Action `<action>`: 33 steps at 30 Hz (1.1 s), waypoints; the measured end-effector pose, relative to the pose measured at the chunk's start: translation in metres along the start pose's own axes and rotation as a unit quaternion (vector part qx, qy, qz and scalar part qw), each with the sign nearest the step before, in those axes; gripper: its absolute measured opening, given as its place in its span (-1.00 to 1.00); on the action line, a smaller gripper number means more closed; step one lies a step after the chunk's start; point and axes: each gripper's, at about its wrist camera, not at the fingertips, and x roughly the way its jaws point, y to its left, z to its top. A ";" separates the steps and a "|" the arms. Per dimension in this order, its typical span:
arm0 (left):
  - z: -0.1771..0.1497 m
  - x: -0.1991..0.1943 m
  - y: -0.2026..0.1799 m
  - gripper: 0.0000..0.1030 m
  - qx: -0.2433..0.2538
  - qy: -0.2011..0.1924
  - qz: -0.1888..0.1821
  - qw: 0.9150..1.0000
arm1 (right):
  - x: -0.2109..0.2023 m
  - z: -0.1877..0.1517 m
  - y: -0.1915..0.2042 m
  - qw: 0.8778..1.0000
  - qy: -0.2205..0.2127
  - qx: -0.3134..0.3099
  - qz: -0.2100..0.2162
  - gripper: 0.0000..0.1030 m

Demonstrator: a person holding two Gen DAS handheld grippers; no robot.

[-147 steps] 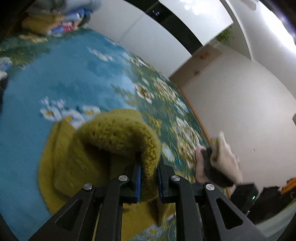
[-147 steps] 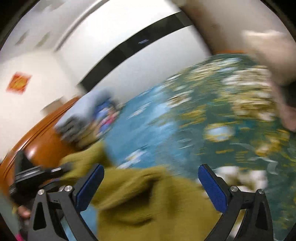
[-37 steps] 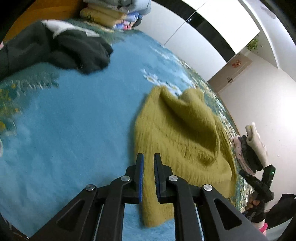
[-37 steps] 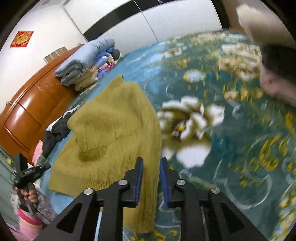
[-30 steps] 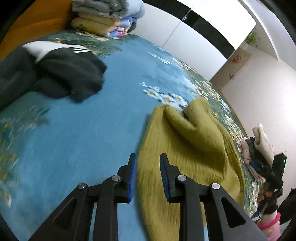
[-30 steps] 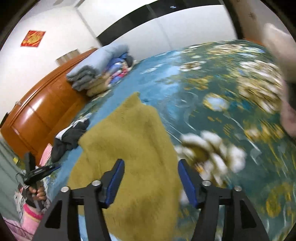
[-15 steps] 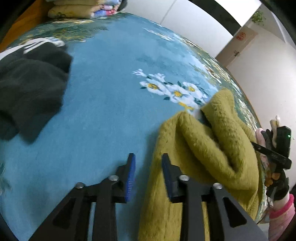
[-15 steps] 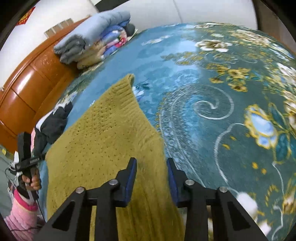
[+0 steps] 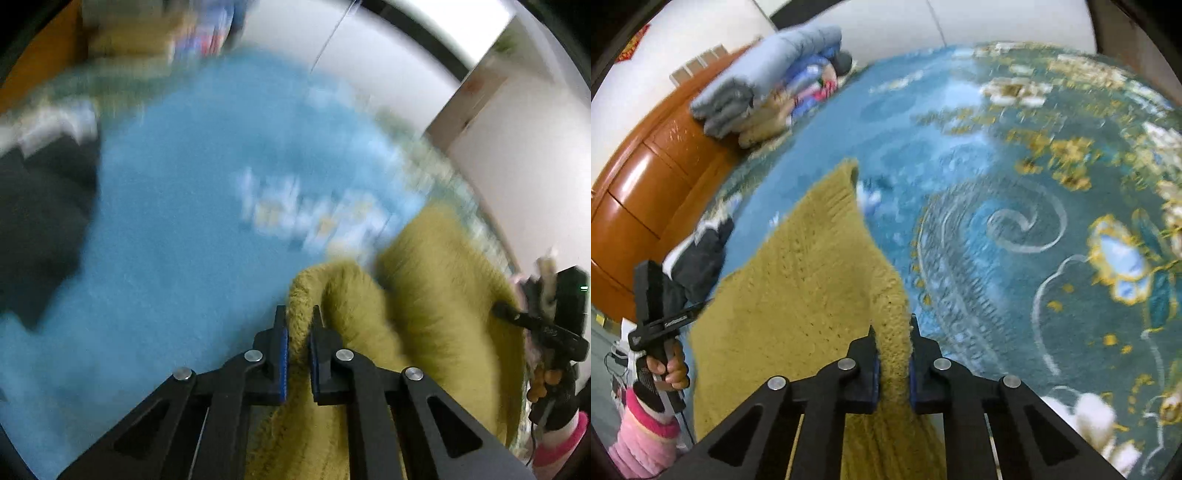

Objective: Fold clothes

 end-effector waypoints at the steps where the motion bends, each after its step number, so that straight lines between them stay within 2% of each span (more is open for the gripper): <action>1: 0.002 -0.025 -0.006 -0.82 0.014 -0.045 -0.011 0.999 | -0.012 0.002 -0.002 1.000 -0.017 0.003 0.004 -0.78; 2: 0.001 -0.047 -0.009 -0.82 0.023 -0.074 -0.009 0.997 | -0.027 0.002 -0.006 0.999 -0.038 0.008 0.007 -0.78; 4: -0.003 -0.070 -0.005 -0.82 0.021 -0.077 0.005 0.997 | -0.059 -0.001 -0.016 0.996 -0.082 0.023 0.008 -0.78; 6: -0.015 -0.063 0.016 -0.82 -0.008 -0.033 0.028 0.999 | -0.077 -0.013 -0.035 0.994 -0.099 0.044 -0.002 -0.78; 9: -0.039 -0.034 0.048 -0.82 -0.056 0.049 0.062 0.995 | -0.063 -0.038 -0.070 0.993 -0.059 0.098 -0.017 -0.78; 11: -0.055 -0.020 0.062 -0.82 -0.090 0.087 0.057 0.990 | -0.052 -0.054 -0.084 0.992 -0.037 0.117 -0.017 -0.79; 13: -0.063 -0.019 0.063 -0.81 -0.093 0.089 0.051 0.990 | -0.044 -0.066 -0.091 0.991 -0.022 0.128 -0.014 -0.79; 18: -0.067 -0.026 0.053 -0.81 -0.058 0.094 0.052 0.992 | -0.039 -0.083 -0.093 0.992 0.002 0.125 -0.010 -0.79; 24: -0.068 -0.032 0.050 -0.75 -0.030 0.094 0.040 0.994 | -0.048 -0.091 -0.084 0.996 0.011 0.088 -0.005 -0.78; 25: -0.066 -0.036 0.051 -0.72 -0.035 0.094 0.036 0.994 | -0.049 -0.090 -0.081 0.997 0.012 0.083 -0.002 -0.71; 27: -0.060 -0.047 0.052 -0.62 -0.036 0.085 0.028 0.995 | -0.056 -0.088 -0.080 0.997 0.010 0.073 0.005 -0.71; 28: -0.057 -0.053 0.051 -0.47 -0.034 0.079 0.025 0.996 | -0.061 -0.087 -0.079 0.998 0.004 0.065 0.003 -0.69; 29: -0.052 -0.058 0.051 -0.21 -0.031 0.072 0.021 0.997 | -0.069 -0.084 -0.076 0.999 -0.004 0.053 0.002 -0.65; 31: -0.037 -0.063 0.046 0.03 -0.017 0.060 0.012 0.998 | -0.084 -0.079 -0.071 0.999 -0.020 0.032 -0.001 -0.53; 32: -0.027 -0.059 0.042 0.03 -0.009 0.062 0.015 0.998 | -0.087 -0.072 -0.068 0.999 -0.024 0.026 -0.001 -0.40; 33: -0.016 -0.053 0.036 0.03 0.000 0.067 0.020 0.998 | -0.088 -0.059 -0.064 0.999 -0.029 0.017 -0.003 -0.36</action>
